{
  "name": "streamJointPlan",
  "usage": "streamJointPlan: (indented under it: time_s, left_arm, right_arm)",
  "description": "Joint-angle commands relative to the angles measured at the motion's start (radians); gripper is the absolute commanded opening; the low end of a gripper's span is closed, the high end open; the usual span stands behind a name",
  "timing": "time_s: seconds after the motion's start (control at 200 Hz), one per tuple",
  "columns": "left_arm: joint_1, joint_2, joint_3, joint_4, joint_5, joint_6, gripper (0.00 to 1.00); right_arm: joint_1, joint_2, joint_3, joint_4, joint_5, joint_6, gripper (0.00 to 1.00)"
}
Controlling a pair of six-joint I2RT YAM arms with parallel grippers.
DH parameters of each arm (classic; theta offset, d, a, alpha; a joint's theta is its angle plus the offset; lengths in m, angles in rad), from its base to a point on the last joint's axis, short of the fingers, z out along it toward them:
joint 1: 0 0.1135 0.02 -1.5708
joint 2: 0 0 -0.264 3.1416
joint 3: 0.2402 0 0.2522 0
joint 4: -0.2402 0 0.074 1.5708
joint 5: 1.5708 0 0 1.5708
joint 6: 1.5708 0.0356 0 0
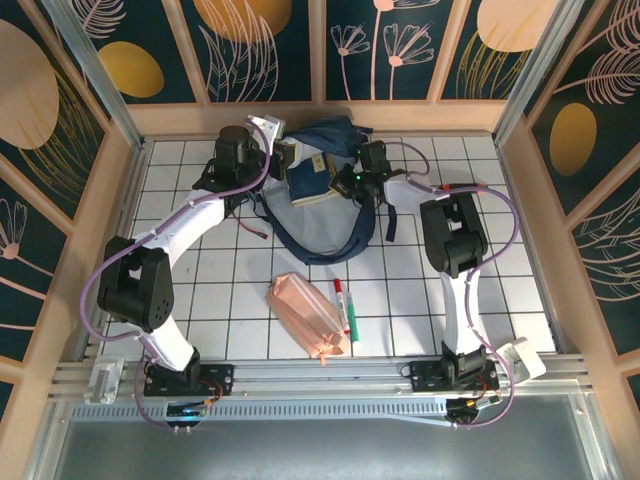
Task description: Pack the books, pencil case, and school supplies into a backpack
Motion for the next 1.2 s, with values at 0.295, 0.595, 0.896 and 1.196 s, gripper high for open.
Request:
streamJointPlan:
  time_s: [0.295,0.595,0.896,1.196]
  left_arm:
    - [0.007,-0.047,0.023,0.131,0.026,-0.013,0.0]
    - [0.007,-0.056,-0.009,0.145,0.026,-0.005,0.0]
    - [0.007,-0.047,0.038,0.107,0.065,-0.022,0.14]
    - [0.006,-0.088,0.005,0.1,0.126,-0.01,0.21]
  right_arm:
    - [-0.016,-0.049,0.008,-0.061,0.184,-0.137,0.37]
    - [0.024,-0.269,-0.206,-0.012,0.181,-0.292,0.37]
    - [0.077,-0.599,-0.501,0.226,0.283,-0.478,0.37]
    - [0.053,-0.876,-0.691,0.448,0.674,-0.887,0.51]
